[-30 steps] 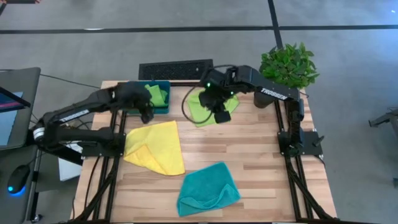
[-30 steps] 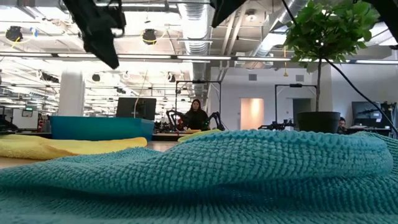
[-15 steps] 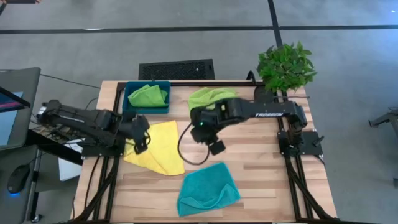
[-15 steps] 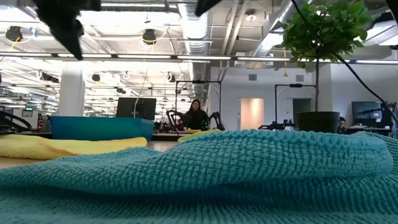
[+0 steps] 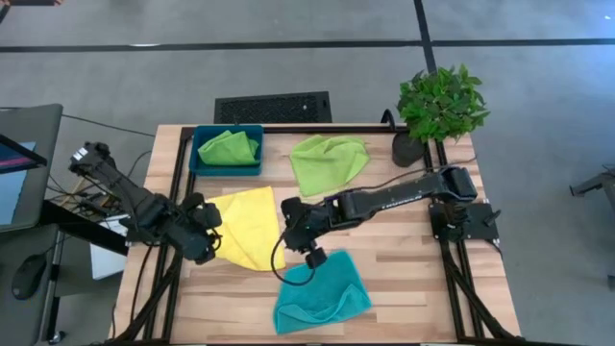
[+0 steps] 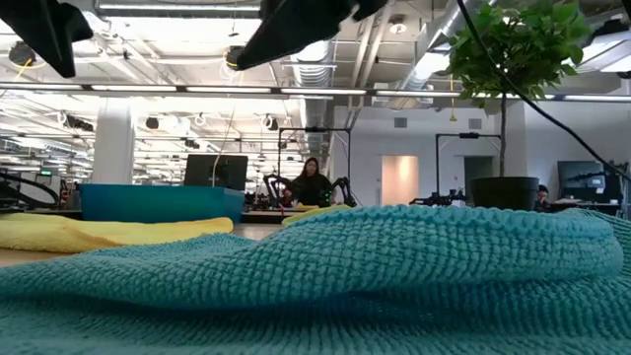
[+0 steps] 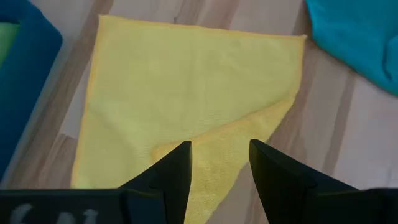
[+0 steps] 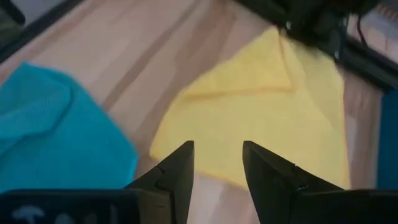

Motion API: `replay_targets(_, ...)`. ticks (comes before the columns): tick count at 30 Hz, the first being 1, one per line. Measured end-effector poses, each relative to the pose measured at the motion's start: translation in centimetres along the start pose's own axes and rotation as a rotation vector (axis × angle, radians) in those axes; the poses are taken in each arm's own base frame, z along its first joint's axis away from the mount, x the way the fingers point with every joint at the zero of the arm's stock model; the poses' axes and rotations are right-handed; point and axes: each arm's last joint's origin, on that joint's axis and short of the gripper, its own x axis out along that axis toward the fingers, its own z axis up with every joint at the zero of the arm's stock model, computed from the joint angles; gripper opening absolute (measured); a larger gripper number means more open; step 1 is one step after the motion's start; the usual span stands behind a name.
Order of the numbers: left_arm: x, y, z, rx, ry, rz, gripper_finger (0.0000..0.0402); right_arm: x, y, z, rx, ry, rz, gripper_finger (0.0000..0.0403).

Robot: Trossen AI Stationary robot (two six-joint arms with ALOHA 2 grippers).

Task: Fold microfiber towels
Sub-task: Fold the yellow towel

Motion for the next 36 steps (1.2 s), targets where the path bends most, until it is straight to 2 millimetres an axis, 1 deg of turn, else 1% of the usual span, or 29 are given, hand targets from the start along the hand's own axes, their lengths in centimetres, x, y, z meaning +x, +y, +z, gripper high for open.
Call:
replay_targets(2,-0.1,-0.2,-0.2,-0.002,0.001,-0.007,0.0154,1.2,0.6,-0.4,-0.01,-0.036,0.006,0.0161)
replay_targets(7,-0.2,-0.4,-0.5,0.016,0.002,-0.018,0.0154,5.1,1.8,-1.7,-0.017,-0.06,0.127,0.0161)
replay_targets(11,-0.2,-0.4,-0.5,0.017,0.002,-0.017,0.0154,8.5,2.3,-3.0,-0.015,-0.095,0.194,0.0161)
replay_targets(13,-0.2,-0.4,-0.5,0.018,0.002,-0.017,0.0154,9.5,2.4,-3.6,-0.012,-0.087,0.199,0.0161)
replay_targets(17,-0.2,-0.4,-0.5,0.011,0.002,-0.017,0.0154,10.7,2.2,-4.1,-0.007,-0.088,0.21,0.0161)
replay_targets(20,-0.2,-0.4,-0.5,0.01,0.0,-0.015,0.0154,10.9,1.9,-4.3,-0.001,-0.12,0.253,0.0161)
replay_targets(22,-0.2,-0.4,-0.5,0.009,-0.007,-0.011,0.0154,11.3,1.7,-4.5,0.001,-0.132,0.255,0.0161)
replay_targets(24,-0.2,-0.4,-0.4,0.008,-0.017,-0.004,0.0154,11.7,1.8,-5.3,0.015,-0.086,0.274,0.0161)
replay_targets(26,-0.2,-0.4,-0.4,0.008,-0.022,-0.001,0.0154,12.2,1.9,-5.7,0.016,-0.091,0.284,0.0161)
replay_targets(29,-0.2,-0.4,-0.4,0.007,-0.023,0.0,0.0154,12.4,1.6,-6.1,0.027,-0.072,0.292,0.0161)
replay_targets(36,-0.2,-0.3,-0.4,0.007,-0.037,0.009,0.0154,12.3,1.5,-6.5,-0.009,-0.045,0.289,0.0161)
